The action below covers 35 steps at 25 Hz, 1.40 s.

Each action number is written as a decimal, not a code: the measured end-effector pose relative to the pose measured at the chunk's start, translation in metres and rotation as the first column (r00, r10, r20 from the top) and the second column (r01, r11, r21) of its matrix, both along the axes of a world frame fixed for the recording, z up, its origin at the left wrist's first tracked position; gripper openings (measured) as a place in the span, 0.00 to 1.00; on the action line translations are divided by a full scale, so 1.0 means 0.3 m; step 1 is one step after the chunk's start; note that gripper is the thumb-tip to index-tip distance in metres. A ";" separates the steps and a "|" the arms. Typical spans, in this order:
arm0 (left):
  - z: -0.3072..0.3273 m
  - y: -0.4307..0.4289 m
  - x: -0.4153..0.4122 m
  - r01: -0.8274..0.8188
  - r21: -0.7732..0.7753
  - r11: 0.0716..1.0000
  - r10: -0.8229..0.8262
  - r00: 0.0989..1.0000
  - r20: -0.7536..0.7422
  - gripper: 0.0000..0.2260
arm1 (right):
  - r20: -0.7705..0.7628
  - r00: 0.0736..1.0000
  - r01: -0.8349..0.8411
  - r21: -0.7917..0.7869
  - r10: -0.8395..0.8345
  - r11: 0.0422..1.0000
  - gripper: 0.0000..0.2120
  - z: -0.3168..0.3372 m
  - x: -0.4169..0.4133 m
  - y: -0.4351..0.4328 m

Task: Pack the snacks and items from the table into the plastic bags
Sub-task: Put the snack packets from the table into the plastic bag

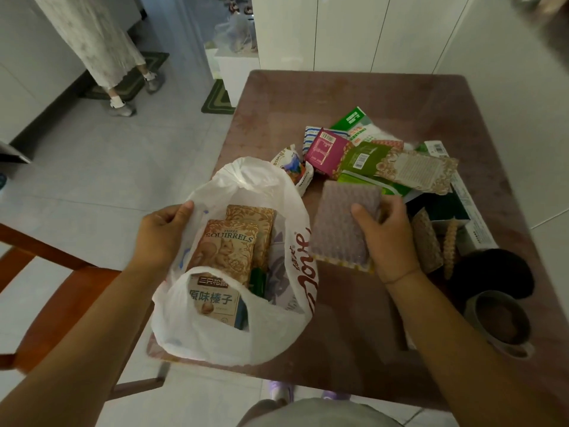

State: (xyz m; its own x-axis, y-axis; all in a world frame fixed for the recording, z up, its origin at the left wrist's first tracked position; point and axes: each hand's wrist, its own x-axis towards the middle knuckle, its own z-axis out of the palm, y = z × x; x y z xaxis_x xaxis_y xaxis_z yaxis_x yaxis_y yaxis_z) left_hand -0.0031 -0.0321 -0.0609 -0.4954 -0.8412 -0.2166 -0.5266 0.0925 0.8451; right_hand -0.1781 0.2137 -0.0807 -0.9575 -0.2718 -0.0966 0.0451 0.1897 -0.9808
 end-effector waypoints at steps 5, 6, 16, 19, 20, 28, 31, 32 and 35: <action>0.002 0.016 -0.019 0.018 -0.008 1.000 -0.018 1.000 -0.002 0.14 | 0.018 0.895 -0.440 0.202 0.446 0.875 0.33 0.005 0.152 -0.202; -0.001 0.022 -0.017 0.019 -0.005 1.000 -0.019 1.000 -0.006 0.13 | 0.034 0.872 -0.478 0.273 0.489 0.835 0.35 -0.028 0.178 -0.218; -0.017 0.042 -0.022 0.012 0.008 1.000 -0.012 1.000 0.000 0.14 | 0.126 0.771 -0.625 0.337 0.624 0.704 0.36 -0.051 0.188 -0.173; -0.010 0.040 -0.022 0.014 -0.021 1.000 -0.014 1.000 0.028 0.17 | 0.087 0.826 -0.534 0.440 0.557 0.722 0.35 -0.085 0.211 -0.174; -0.007 0.038 -0.021 0.014 -0.022 1.000 -0.013 0.999 0.030 0.17 | 0.096 0.842 -0.515 0.438 0.531 0.737 0.33 -0.087 0.209 -0.175; -0.009 0.052 -0.025 0.008 -0.039 0.999 -0.006 0.999 0.040 0.18 | 0.041 0.907 -0.410 0.306 0.419 0.859 0.14 -0.079 0.102 -0.128; 0.002 0.061 -0.032 -0.010 -0.050 0.999 0.012 0.999 0.039 0.18 | -0.345 0.937 0.172 0.608 0.062 0.775 0.18 -0.117 -0.087 0.016; 0.004 0.064 -0.035 -0.013 -0.046 0.999 0.015 0.999 0.033 0.18 | -0.419 0.907 0.337 0.665 -0.041 0.666 0.22 -0.127 -0.148 0.080; 0.005 0.075 -0.042 -0.004 -0.039 0.999 0.005 0.999 0.040 0.19 | -0.297 0.926 0.377 0.754 -0.233 0.537 0.40 -0.191 -0.244 0.231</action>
State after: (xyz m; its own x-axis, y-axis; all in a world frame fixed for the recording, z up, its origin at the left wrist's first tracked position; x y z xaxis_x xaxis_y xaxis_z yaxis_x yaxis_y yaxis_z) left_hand -0.0156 -0.0095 -0.0596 -0.4832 -0.8515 -0.2037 -0.5604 0.1221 0.8191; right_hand -0.2511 0.2832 -0.1380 -0.9876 0.1551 0.0227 0.1290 0.8865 -0.4444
